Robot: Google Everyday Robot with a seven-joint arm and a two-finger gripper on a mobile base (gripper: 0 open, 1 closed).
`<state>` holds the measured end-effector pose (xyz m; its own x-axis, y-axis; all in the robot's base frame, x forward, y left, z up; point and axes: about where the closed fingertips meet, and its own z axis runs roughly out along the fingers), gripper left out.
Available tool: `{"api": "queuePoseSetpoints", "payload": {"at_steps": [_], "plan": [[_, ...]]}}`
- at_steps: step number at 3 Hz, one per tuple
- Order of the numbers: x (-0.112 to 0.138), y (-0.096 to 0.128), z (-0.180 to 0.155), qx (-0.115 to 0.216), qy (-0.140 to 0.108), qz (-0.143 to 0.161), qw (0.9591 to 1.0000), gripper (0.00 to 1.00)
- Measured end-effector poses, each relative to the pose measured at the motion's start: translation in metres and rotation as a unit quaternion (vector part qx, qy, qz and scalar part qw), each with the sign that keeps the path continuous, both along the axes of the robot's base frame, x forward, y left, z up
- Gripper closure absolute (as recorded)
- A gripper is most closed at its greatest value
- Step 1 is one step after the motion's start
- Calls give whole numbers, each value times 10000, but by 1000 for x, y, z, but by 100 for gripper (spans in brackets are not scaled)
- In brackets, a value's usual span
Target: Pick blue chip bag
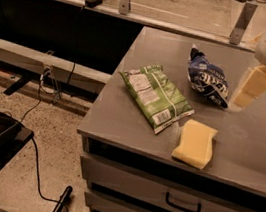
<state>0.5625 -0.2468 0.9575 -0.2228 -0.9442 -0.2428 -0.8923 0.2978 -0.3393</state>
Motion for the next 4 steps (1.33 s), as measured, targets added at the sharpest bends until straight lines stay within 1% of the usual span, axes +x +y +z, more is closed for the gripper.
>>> {"api": "queuePoseSetpoints", "payload": {"at_steps": [1,2,3,4], "plan": [[38,0,-20,127,-11,-54,9999,0],[65,9,-40,319,-4,-57,9995,0],[77,23,-61,573,85,7,9983,2],[80,38,-78,801,161,112,9966,20]]}}
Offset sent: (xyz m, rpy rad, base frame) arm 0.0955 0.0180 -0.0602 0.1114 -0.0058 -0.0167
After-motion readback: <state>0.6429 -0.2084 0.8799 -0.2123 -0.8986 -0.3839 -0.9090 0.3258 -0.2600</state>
